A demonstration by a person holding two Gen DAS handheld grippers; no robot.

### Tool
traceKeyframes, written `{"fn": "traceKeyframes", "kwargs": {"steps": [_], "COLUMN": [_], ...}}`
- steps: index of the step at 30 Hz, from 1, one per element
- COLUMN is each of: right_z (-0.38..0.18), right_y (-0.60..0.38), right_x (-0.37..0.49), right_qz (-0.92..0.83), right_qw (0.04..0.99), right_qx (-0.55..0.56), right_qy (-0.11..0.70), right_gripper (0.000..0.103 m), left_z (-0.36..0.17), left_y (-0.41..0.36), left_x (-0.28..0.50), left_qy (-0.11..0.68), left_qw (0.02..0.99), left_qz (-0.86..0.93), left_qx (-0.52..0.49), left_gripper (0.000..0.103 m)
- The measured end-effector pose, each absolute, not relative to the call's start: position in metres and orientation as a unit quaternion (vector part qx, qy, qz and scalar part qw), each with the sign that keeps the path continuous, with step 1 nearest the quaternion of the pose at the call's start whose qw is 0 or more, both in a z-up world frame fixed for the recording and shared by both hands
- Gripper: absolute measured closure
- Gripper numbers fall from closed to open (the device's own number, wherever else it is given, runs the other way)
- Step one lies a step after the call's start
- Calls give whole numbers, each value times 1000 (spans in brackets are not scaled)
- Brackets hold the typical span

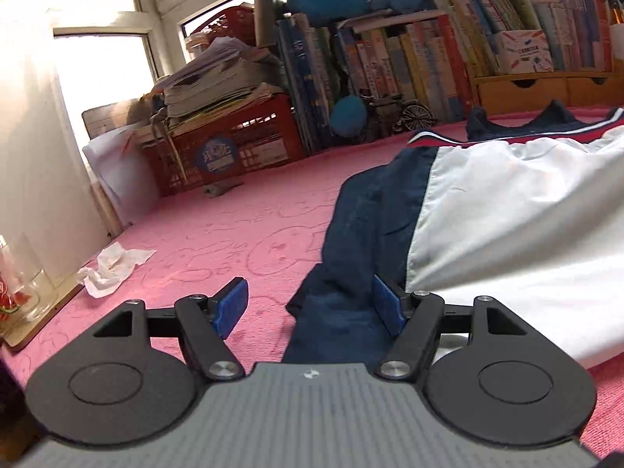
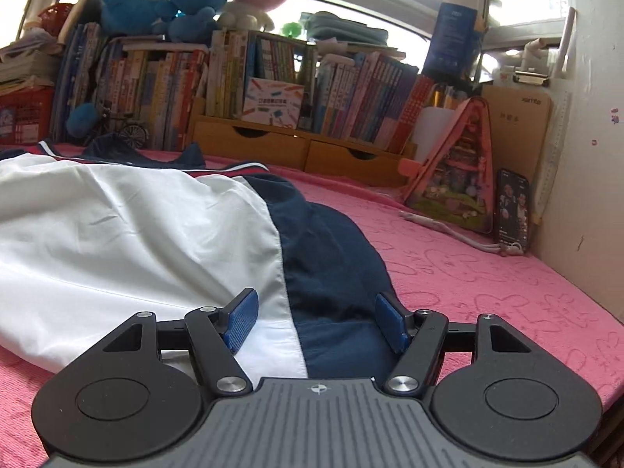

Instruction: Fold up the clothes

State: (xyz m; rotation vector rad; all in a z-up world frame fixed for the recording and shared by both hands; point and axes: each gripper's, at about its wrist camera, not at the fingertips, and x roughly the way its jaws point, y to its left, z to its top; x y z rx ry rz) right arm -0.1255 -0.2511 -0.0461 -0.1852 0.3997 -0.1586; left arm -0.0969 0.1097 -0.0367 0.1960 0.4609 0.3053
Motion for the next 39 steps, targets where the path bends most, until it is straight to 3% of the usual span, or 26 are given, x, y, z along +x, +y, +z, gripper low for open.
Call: {"fn": "traceKeyframes", "kwargs": {"steps": [11,19,28,31,33,39], "right_z": [-22,15,0,-11,-13,-13], "right_y": [-276,-249,-228,-245,-254,-245], "right_x": [-128,-79,-28,-21,-20,-19], "right_qz": [-112,132,126,93,100,86], "right_qw": [974,965,956,953,950,951], "right_qx": [-36,36,10,38,63,35], "right_qy": [196,224,266,287,289,294], "right_gripper": [36,36,36,36,36,35], "left_z": [-4,28,2,-8,-11,-13], "left_y": [94,66,33,53,68,86], "left_x": [-87,-76,-4,8,14,23], "left_qy": [230,218,257,263,264,280], "left_qw": [972,972,958,958,960,958], "left_qz": [38,-89,-93,-47,-34,-15], "left_qx": [21,-21,89,106,90,67], "left_gripper": [35,35,35,32,23,20]}}
